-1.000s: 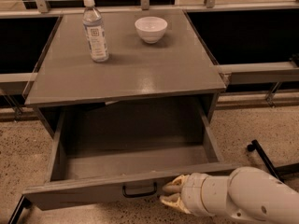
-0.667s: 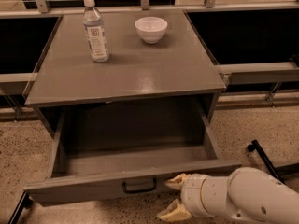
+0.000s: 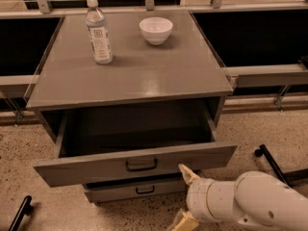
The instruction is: Close top drawer
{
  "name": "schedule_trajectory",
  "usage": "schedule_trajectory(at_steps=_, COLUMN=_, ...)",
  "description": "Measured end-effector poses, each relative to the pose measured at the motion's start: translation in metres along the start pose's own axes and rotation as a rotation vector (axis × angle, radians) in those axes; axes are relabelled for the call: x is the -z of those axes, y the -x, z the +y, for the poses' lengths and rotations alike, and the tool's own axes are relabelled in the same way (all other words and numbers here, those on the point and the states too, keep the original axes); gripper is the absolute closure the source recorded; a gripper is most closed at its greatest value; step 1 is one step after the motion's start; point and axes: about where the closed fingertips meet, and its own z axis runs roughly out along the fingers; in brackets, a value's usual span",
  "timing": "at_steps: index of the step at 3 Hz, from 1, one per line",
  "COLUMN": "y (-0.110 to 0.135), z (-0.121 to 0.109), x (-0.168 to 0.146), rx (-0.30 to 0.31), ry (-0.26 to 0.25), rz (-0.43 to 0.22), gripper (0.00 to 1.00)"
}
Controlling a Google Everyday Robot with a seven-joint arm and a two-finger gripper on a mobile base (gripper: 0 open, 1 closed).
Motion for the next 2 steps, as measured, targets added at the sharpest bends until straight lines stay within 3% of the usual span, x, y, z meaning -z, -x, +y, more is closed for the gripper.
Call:
schedule_trajectory(at_steps=1, y=0.005, z=0.001, x=-0.008, rx=0.045, ry=0.039, rz=-0.023, gripper=0.26)
schedule_trajectory(at_steps=2, y=0.006, z=-0.016, x=-0.026, rx=0.156, ry=0.073, rz=-0.081, gripper=0.57)
